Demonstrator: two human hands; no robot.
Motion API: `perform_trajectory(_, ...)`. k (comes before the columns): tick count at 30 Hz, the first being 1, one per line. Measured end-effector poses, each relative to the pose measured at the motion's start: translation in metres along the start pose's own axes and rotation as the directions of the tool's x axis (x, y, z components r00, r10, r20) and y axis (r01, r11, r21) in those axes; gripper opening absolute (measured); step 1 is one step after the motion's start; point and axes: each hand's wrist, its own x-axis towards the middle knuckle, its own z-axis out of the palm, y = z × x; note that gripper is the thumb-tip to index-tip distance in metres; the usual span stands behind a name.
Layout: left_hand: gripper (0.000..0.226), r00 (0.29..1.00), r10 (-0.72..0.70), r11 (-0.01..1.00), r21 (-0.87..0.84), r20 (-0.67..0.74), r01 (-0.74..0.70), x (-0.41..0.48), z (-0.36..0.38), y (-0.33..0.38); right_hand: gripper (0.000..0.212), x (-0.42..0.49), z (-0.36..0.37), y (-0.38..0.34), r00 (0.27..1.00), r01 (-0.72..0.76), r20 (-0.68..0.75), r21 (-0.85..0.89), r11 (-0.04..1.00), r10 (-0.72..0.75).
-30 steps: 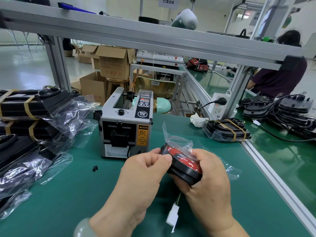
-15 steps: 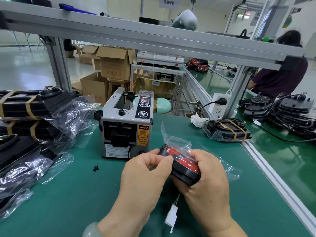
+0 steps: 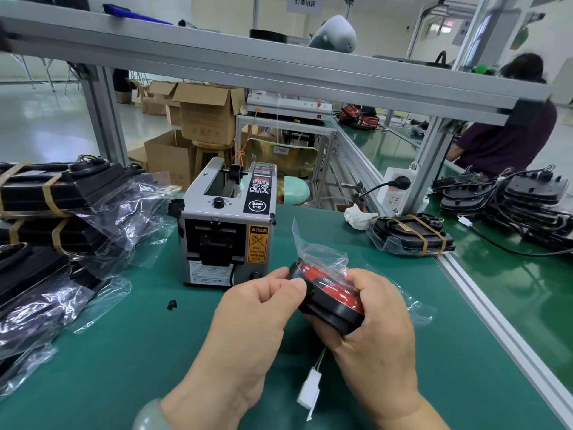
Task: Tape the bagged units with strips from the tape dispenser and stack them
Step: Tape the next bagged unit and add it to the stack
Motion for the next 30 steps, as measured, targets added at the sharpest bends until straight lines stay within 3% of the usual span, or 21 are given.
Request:
perform_trajectory(3,0.016,1.000,-0.009,1.000,-0.015,-0.015,0.009,0.0010,0.0007,-0.0020,0.059,0.0002,0.0010,-0.0008,1.000,0.012,-0.006,0.006,1.000,-0.012)
perform_trajectory(15,0.025,0.996,0.036,0.990,0.136,-0.087,-0.024,0.0022,0.0027,-0.0045,0.058,0.0005,-0.0004,-0.0016,1.000,0.025,0.001,-0.001,1.000,-0.025)
perform_trajectory(19,0.018,0.995,0.031,0.983,0.184,-0.095,-0.013,0.0030,0.0017,-0.0038,0.058,-0.0009,0.0003,-0.0004,1.000,0.018,-0.007,0.006,1.000,-0.018)
perform_trajectory(23,0.007,0.986,-0.032,0.997,0.065,-0.165,0.043,0.0057,0.0005,-0.0062,0.058,-0.0008,0.0005,0.0003,0.999,0.030,-0.019,0.014,0.999,-0.029)
perform_trajectory(26,0.037,0.983,-0.135,0.987,-0.106,-0.127,0.122,0.0066,-0.0014,-0.0081,0.059,-0.0010,0.0003,0.0011,1.000,0.018,-0.021,0.045,0.999,-0.017)
perform_trajectory(29,0.091,0.993,-0.118,0.992,-0.050,-0.006,0.118,0.0080,-0.0021,-0.0038,0.060,-0.0011,0.0001,-0.0001,0.999,0.050,-0.022,0.067,0.997,-0.048)
perform_trajectory(30,0.099,0.992,-0.118,0.992,-0.038,0.049,0.120,0.0085,-0.0004,-0.0028,0.061,-0.0012,0.0002,-0.0005,0.998,0.061,-0.021,0.070,0.996,-0.059)
